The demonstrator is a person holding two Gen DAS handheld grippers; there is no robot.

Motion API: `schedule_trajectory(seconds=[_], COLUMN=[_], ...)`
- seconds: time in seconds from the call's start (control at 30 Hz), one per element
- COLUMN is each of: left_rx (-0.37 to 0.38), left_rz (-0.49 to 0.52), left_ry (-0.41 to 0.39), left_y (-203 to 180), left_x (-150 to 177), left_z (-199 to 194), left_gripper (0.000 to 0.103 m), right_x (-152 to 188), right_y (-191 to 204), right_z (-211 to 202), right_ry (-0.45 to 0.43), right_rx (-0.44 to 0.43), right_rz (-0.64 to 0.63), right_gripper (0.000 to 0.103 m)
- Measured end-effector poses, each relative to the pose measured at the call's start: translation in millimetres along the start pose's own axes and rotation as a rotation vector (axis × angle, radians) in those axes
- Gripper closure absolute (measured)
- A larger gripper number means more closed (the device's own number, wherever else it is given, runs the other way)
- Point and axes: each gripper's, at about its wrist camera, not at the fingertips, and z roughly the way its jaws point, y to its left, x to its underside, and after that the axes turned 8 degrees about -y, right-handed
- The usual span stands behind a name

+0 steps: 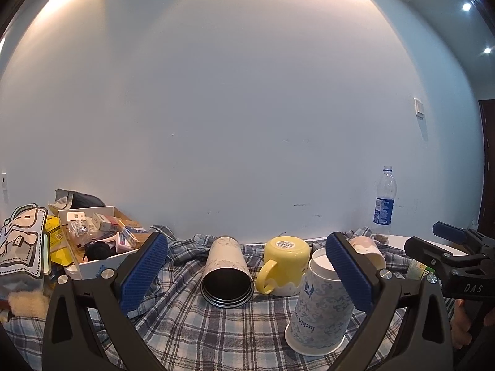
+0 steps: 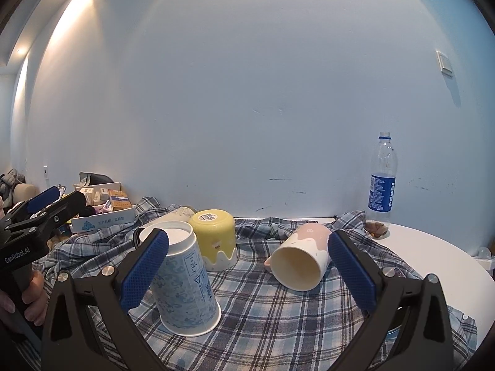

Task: Flip cup upside down
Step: 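Open the right tool and pull it back from the cup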

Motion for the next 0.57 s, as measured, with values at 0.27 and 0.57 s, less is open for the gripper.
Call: schedule_trajectory(seconds=[0.27, 0.57], left_rx=[-0.001, 0.002], left_rz=[0.005, 0.012], left_ry=[0.004, 0.004], left_y=[-2.0, -2.1], left_x=[0.3, 0.8], left_z=[0.3, -0.3], left_gripper=[0.0, 0.0], right_x=[0.1, 0.2], right_y=[0.0, 0.0], right_z=[0.1, 0.1], right_ry=[0.0, 0.0], right_rx=[0.0, 0.0], right_rz=[0.0, 0.0], right_gripper=[0.0, 0.0])
